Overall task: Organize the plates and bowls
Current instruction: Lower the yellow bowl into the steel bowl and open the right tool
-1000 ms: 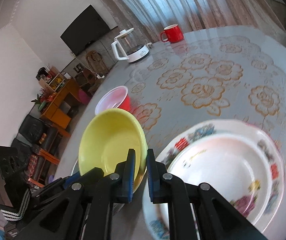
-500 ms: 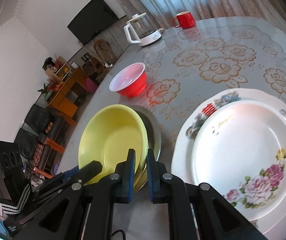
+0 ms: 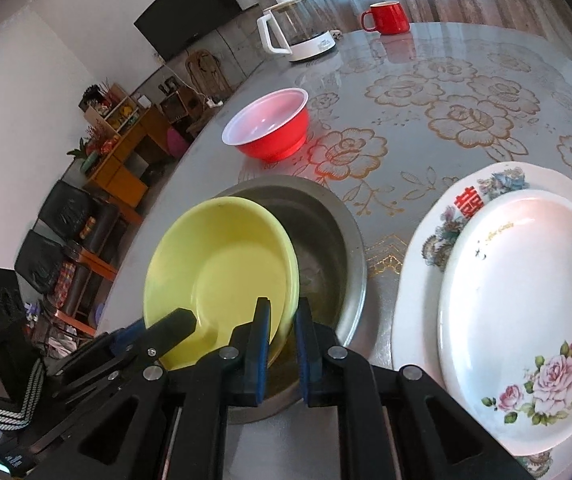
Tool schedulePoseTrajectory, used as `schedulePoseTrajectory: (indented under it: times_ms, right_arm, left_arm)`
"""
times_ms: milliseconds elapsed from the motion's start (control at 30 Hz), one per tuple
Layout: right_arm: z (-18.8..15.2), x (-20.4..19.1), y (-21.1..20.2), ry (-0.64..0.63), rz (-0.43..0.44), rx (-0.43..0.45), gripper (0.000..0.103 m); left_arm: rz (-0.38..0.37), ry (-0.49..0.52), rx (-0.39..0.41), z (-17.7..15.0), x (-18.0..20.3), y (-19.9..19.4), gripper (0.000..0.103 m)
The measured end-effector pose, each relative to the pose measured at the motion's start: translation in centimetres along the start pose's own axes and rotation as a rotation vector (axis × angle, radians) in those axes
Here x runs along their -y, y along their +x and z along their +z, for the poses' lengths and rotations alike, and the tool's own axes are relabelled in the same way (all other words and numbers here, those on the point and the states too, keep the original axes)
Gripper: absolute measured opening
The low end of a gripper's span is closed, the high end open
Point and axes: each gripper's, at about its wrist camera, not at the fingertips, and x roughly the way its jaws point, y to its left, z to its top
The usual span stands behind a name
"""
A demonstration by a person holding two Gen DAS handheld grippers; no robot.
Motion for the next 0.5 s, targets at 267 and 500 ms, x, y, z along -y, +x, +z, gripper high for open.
schedulePoseTrajectory:
  times_ms: [267,500]
  right_arm:
    - [0.5,-1.3,0.9,-0.054,-0.087,-0.037,0.015]
    - [0.4,-2.1,0.2,-0.101,-0.201,0.001,0.022]
  left_arm:
    - [0.052,0.073,-0.015,0.4,0.9,0.9,0.038]
    - [0.037,0.064,-0.009,0.7,0.8,0.8,0.055]
